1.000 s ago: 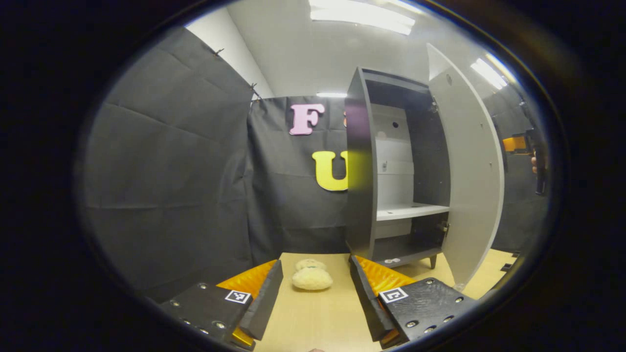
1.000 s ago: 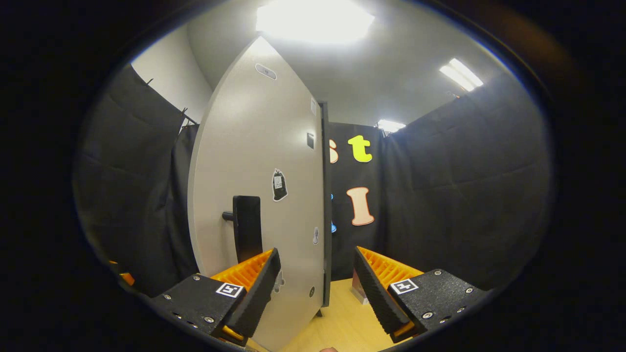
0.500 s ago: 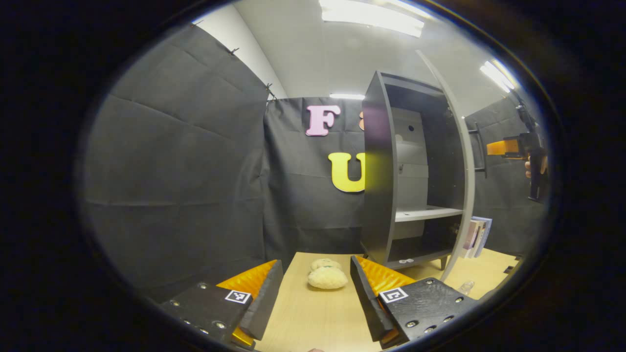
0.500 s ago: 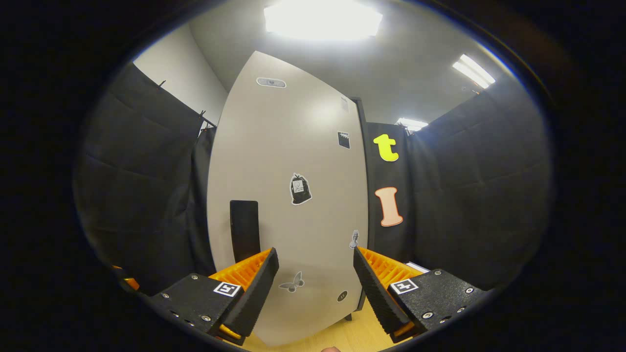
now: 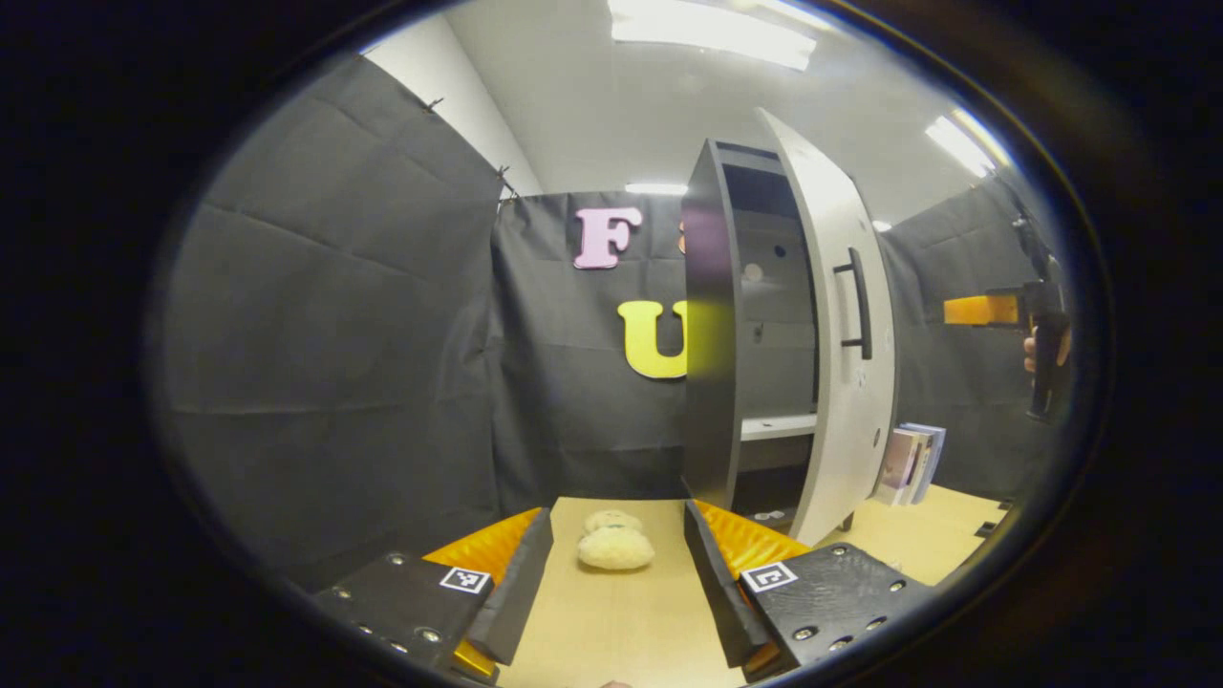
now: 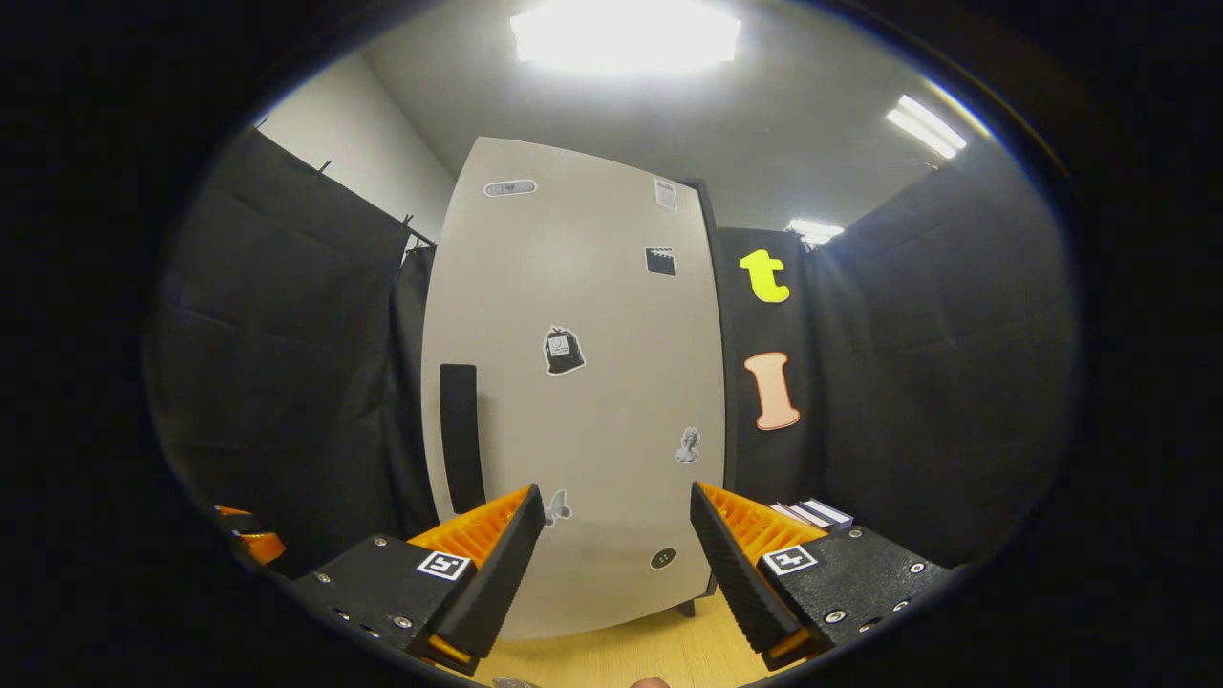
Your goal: Open the cabinet door with the right hand, grasp the bottle in the cabinet with the left hand and place it on the coaster, then close the cabinet door with the right hand.
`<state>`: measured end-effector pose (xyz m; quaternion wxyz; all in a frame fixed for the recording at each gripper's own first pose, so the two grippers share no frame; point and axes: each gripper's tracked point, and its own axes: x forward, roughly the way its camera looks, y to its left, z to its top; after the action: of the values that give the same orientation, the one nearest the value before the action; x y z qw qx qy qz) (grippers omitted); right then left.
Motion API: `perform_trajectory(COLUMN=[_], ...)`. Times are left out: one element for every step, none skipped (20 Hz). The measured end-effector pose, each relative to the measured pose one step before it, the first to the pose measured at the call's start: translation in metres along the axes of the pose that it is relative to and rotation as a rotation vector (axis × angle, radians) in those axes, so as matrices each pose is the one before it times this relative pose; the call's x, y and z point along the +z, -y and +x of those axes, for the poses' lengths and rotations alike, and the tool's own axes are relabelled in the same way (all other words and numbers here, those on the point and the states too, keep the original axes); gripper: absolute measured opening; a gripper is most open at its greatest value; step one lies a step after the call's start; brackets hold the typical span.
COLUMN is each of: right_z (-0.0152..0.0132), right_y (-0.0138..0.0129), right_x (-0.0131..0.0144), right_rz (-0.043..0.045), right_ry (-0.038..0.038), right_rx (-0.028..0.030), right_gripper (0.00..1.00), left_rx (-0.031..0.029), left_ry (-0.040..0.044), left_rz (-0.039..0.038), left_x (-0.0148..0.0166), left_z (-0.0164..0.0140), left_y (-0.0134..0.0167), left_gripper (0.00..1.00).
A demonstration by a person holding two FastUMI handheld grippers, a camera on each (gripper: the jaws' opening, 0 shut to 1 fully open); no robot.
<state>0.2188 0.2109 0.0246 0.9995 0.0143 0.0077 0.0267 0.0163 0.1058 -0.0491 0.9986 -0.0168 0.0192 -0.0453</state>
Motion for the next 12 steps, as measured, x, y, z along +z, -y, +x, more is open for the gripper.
perform_trajectory(right_z=[-0.003,-0.00232,-0.00288,-0.00318,-0.00292,-0.00308,-0.003,-0.00412,-0.00336,-0.00247,-0.00348,-0.00275], right_y=[0.00637,0.00739,0.0085,0.00713,0.00633,0.00677,0.00728,0.00659,0.00617,0.0065,0.00616,0.00563], right_x=[-0.00163,-0.00088,-0.00073,-0.00221,-0.00001,0.00118,0.00071,-0.00015,0.00048,-0.00094,-0.00134,-0.00174], right_rz=[0.00094,-0.00055,0.00087,0.00178,0.00144,0.00054,-0.00092,-0.00146,-0.0008,0.00114,0.00237,0.00295], right_ry=[-0.00153,0.00264,-0.00083,-0.0047,-0.00119,0.00269,0.00132,0.00058,0.00092,-0.00024,-0.00365,-0.00188], right_rx=[0.01048,0.00776,0.00297,0.00874,0.01135,0.00782,0.00511,0.00522,0.00524,0.0029,0.00327,0.00383], right_gripper=[0.95,0.95,0.95,0.95,0.95,0.95,0.95,0.95,0.95,0.91,0.95,0.95], left_rx=[-0.00743,-0.00272,-0.00233,-0.00132,-0.00385,-0.00252,0.00317,0.00026,-0.00092,-0.00191,-0.00144,-0.00094], left_ry=[0.00007,0.00369,0.00287,-0.0012,0.00197,0.00524,0.00262,0.00049,0.00107,0.00229,0.00006,-0.00131], left_rz=[-0.00244,-0.00172,0.00041,0.00222,0.00181,0.00145,0.00221,0.00293,-0.00003,-0.00104,-0.00005,0.00194], left_x=[0.00294,0.00428,0.00399,0.00287,0.00426,0.00448,0.00306,0.00244,0.00264,0.00256,0.00198,0.00268], left_z=[0.00102,-0.0007,0.00011,0.00067,-0.00094,-0.00081,0.00127,-0.00095,-0.00169,-0.00167,-0.00146,-0.00111], left_y=[0.01185,0.01146,0.01128,0.01132,0.01207,0.01125,0.00621,0.00777,0.00927,0.01013,0.01076,0.00796], left_gripper=[0.8,0.83,0.8,0.83,0.8,0.8,0.8,0.8,0.8,0.8,0.8,0.8])
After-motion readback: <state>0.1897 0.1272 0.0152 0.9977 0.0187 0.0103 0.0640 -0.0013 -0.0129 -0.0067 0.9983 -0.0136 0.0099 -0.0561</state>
